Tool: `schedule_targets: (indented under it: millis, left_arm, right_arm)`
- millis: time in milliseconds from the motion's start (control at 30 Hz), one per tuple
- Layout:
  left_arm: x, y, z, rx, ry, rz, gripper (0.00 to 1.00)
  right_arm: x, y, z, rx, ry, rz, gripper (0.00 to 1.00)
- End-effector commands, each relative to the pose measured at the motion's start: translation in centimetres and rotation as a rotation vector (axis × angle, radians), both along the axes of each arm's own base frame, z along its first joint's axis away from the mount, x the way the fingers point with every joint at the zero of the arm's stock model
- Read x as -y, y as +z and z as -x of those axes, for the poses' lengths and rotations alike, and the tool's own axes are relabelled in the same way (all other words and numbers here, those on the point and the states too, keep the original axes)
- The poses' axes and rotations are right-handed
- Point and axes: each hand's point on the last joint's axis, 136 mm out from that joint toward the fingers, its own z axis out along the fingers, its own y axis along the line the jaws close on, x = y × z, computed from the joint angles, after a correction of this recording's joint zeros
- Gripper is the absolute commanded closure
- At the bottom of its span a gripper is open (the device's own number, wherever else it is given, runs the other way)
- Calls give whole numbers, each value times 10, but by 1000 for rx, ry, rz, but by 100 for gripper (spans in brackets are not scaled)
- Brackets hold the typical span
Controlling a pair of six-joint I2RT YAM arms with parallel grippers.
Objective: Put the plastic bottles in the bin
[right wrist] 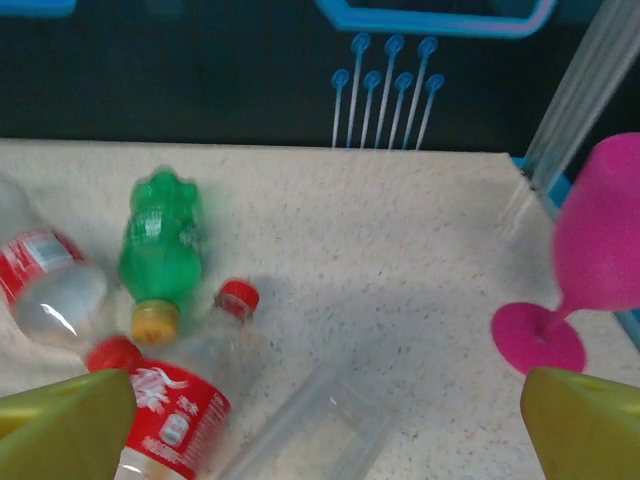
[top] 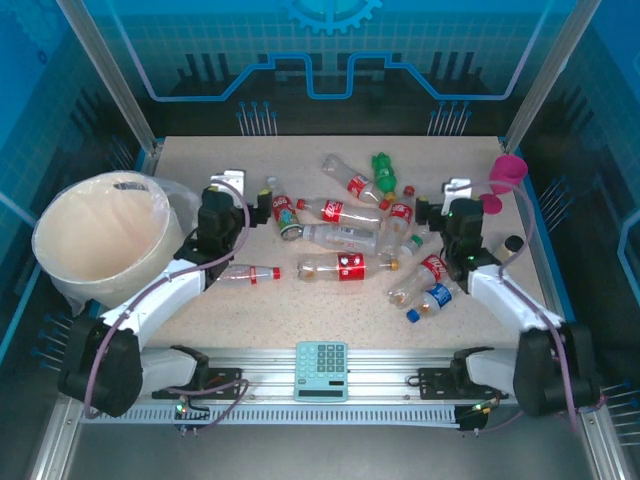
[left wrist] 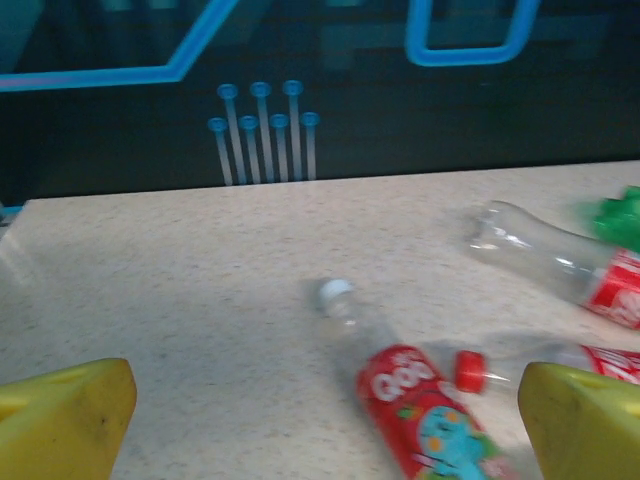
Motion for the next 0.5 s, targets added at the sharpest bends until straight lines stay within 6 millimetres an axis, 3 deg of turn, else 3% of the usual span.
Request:
schedule_targets:
  millis: [0, 133, 233, 333, 467]
  left_arm:
    - [15, -11, 16, -144, -21, -23, 1]
    - [51, -13, 27, -220, -111, 71, 1]
    - [82, -14, 37, -265, -193, 70, 1]
    - [112, -16, 45, -308, -271, 90, 1]
    - [147, -19, 57, -346, -362, 125, 1]
  right_arm:
    - [20, -23, 61, -278, -179, -139, 0]
    - [18, -25, 113, -490, -245, -251, 3]
    - [14, -40, 150, -648, -278, -297, 7]
    - [11, -60, 173, -730, -299, -360, 16]
    - [2, -92, 185, -814, -305, -465, 22]
